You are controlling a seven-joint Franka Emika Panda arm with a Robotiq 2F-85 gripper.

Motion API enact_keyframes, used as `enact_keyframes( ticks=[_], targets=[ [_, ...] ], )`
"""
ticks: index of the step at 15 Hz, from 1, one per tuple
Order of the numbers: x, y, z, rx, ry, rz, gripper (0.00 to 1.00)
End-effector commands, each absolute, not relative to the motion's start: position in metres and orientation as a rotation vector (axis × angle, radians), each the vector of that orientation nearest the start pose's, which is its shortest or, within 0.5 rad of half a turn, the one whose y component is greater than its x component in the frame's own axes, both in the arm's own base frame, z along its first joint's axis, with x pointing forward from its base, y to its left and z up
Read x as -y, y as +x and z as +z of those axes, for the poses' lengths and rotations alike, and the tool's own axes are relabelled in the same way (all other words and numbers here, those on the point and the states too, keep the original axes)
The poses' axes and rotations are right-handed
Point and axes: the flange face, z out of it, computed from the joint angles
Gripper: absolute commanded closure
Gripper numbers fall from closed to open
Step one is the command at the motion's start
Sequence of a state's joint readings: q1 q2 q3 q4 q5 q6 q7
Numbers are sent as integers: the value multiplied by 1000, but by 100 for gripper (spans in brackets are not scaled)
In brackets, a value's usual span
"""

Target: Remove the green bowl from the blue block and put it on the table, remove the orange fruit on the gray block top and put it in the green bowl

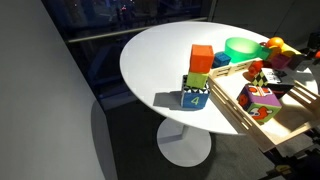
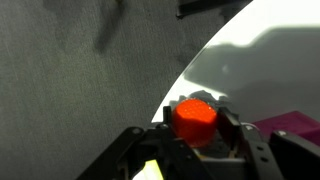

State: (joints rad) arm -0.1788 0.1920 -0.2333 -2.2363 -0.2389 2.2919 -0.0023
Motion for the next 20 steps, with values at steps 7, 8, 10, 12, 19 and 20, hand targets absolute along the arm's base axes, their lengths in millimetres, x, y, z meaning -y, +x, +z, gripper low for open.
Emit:
enact_keyframes(
  ticks=[7,8,10,12,19,20],
  targets=[
    [193,482,299,-299,-3300,252,77],
    [186,485,304,-285,-3298,241,77],
    [171,492,313,-255,-3299,212,77],
    [156,500,323,-224,-3299,187,77],
    [109,535,352,-162,-3271,67,77],
    [104,540,356,-160,-3261,45,77]
  ],
)
